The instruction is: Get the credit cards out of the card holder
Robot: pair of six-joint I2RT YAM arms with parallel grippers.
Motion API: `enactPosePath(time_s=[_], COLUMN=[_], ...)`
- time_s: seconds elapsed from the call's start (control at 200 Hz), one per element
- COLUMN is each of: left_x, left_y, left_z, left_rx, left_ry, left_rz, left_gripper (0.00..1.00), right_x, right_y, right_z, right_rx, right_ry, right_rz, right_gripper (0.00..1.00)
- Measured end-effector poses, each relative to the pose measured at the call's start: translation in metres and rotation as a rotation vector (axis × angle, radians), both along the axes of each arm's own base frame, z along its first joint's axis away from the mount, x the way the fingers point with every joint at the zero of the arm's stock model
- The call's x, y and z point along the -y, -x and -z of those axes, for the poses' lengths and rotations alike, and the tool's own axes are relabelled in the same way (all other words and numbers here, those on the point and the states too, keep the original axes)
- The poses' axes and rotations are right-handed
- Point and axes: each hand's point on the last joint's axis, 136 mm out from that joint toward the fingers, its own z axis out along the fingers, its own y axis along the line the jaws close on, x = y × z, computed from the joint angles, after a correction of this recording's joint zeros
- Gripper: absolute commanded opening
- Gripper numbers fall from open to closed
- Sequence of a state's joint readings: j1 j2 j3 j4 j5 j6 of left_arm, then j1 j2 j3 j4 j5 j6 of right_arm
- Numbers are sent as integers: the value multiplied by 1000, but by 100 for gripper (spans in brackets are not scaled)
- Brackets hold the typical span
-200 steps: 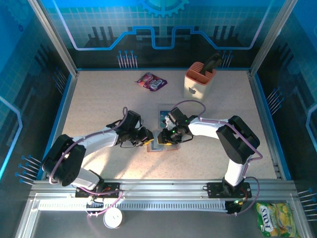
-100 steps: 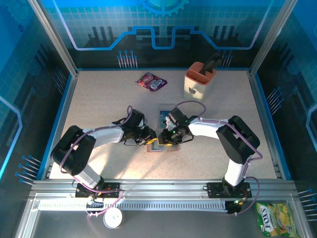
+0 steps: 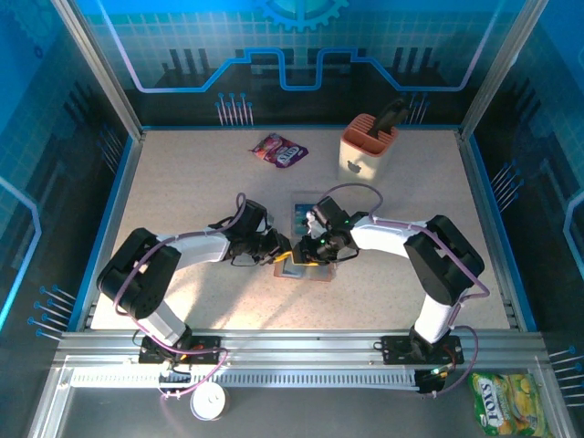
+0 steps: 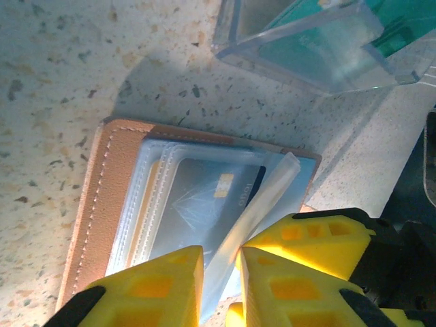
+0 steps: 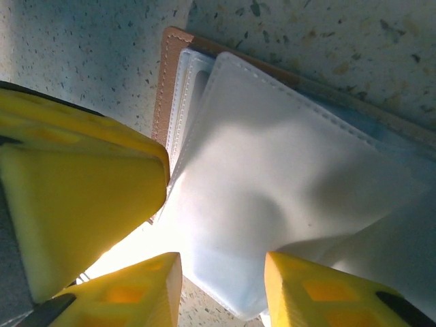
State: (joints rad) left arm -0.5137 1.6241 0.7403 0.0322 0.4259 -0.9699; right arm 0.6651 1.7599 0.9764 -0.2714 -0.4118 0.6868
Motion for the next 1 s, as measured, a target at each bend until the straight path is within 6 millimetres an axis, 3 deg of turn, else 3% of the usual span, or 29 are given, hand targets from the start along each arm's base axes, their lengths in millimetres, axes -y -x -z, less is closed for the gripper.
enactPosePath(time_s=[0.68,0.996], left_x=[-5,7], left_y=[4,3], left_z=[-2,-10], left_rx=[8,35], left_ry=[-14,28], left_rz=[-8,1], left_gripper=[27,29], right_x=[20,22], right_y=[5,5], right_z=[15,14], right_rx=[-6,2], right_ry=[40,34], right_rz=[8,14], right_gripper=[36,36])
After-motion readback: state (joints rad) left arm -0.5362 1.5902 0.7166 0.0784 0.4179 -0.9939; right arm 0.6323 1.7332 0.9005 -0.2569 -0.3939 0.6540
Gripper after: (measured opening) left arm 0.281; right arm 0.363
